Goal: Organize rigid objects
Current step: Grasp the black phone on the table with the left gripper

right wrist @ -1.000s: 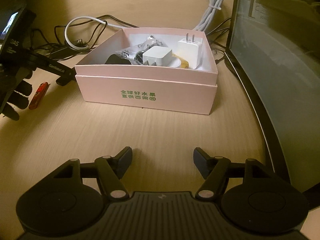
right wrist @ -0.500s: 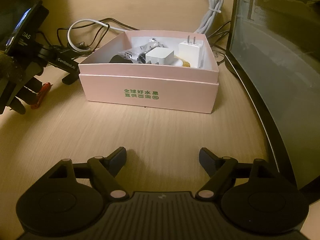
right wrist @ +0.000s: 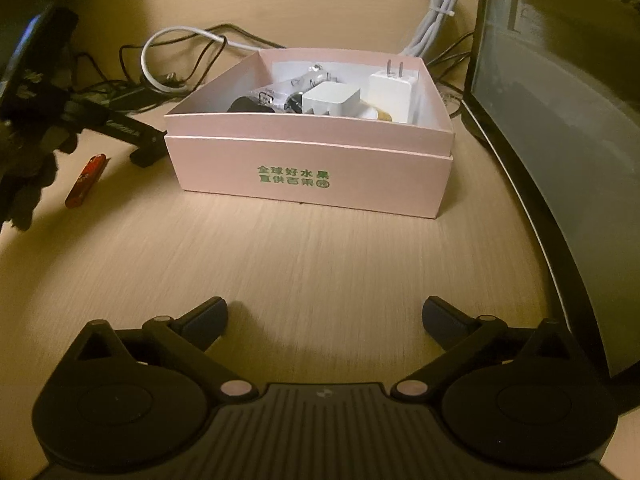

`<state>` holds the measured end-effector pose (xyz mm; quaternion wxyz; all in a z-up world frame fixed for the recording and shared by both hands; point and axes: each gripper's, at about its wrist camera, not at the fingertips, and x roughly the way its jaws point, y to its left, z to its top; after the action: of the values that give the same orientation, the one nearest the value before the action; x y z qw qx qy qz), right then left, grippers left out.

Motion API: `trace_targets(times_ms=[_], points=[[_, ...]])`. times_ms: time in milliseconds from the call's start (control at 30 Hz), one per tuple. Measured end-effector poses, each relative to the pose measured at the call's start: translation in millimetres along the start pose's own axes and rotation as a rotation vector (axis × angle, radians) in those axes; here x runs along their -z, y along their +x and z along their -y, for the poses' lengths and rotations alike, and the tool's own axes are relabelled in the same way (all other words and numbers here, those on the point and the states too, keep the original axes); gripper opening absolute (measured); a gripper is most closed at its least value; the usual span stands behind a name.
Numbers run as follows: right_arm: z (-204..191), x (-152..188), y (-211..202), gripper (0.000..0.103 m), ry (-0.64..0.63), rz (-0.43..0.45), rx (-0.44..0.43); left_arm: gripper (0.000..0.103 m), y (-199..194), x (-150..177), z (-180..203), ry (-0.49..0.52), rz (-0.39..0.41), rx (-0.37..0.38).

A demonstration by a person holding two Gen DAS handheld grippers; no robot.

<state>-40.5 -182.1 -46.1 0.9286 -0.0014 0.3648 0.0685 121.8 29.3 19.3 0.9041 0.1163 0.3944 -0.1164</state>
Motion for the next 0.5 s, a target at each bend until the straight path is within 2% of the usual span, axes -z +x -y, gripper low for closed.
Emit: trace_targets(times_ms=[167, 367, 500], points=[[0, 0, -1, 0.103, -0.018, -0.007, -0.012, 0.041, -18, 12, 8, -0.027, -0.021, 0.041], [-1, 4, -2, 0.103, -0.018, 0.022, -0.012, 0.041, -45, 35, 20, -0.115, -0.047, 0.145], [-1, 10, -4, 0.103, -0.018, 0.059, -0.012, 0.042, -55, 46, 22, -0.172, -0.03, 0.161]])
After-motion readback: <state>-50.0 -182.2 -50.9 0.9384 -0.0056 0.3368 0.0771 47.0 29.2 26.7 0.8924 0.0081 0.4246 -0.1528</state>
